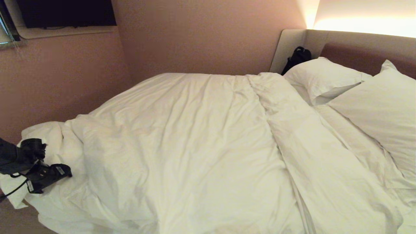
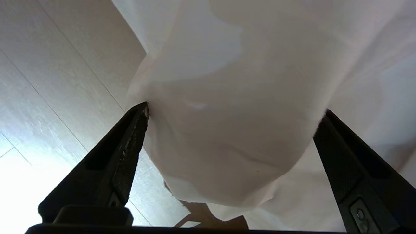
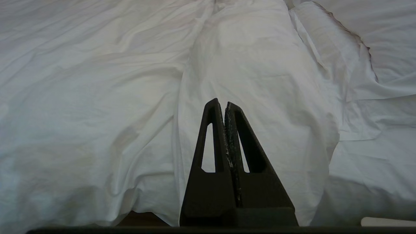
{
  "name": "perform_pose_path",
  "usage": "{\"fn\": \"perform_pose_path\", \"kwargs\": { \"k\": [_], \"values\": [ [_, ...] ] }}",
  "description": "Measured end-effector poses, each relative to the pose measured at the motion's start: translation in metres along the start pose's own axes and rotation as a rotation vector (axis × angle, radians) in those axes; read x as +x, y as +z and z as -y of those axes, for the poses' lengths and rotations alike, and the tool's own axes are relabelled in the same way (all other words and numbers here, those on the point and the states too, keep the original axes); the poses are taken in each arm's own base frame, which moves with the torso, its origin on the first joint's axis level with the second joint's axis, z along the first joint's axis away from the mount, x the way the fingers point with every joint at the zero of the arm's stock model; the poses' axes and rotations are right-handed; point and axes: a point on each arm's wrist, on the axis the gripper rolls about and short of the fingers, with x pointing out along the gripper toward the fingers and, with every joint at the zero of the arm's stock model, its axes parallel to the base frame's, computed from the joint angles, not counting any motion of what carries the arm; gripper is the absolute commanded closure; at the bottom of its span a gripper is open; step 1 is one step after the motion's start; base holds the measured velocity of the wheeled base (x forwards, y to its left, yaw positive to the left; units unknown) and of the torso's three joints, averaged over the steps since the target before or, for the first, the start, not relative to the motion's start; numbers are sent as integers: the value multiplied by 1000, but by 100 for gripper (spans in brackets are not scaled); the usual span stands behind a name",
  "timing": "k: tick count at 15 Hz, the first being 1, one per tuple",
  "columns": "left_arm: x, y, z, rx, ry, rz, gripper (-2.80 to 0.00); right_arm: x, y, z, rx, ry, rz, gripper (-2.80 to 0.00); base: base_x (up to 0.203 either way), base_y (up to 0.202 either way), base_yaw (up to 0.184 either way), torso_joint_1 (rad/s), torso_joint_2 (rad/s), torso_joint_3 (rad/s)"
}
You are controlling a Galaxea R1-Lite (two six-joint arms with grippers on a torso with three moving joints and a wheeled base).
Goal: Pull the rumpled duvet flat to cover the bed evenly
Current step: Flatten the corners of the folded blanket
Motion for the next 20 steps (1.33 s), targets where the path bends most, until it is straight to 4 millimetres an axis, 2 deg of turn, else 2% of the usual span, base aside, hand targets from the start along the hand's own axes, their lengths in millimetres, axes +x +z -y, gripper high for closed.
{"fn": "perform_pose_path", "kwargs": {
  "k": [6, 7, 8, 20],
  "values": [
    [5, -3, -1, 5, 4, -11, -280, 0, 0, 0, 0, 0, 0, 0, 0, 0, 0, 0, 0, 0],
    [6, -4, -1, 6, 6, -15, -133, 0, 0, 0, 0, 0, 0, 0, 0, 0, 0, 0, 0, 0],
    [6, -4, -1, 7, 6, -17, 0, 0, 0, 0, 0, 0, 0, 0, 0, 0, 0, 0, 0, 0],
    [0, -2, -1, 7, 3, -10, 0, 0, 0, 0, 0, 0, 0, 0, 0, 0, 0, 0, 0, 0]
  ]
}}
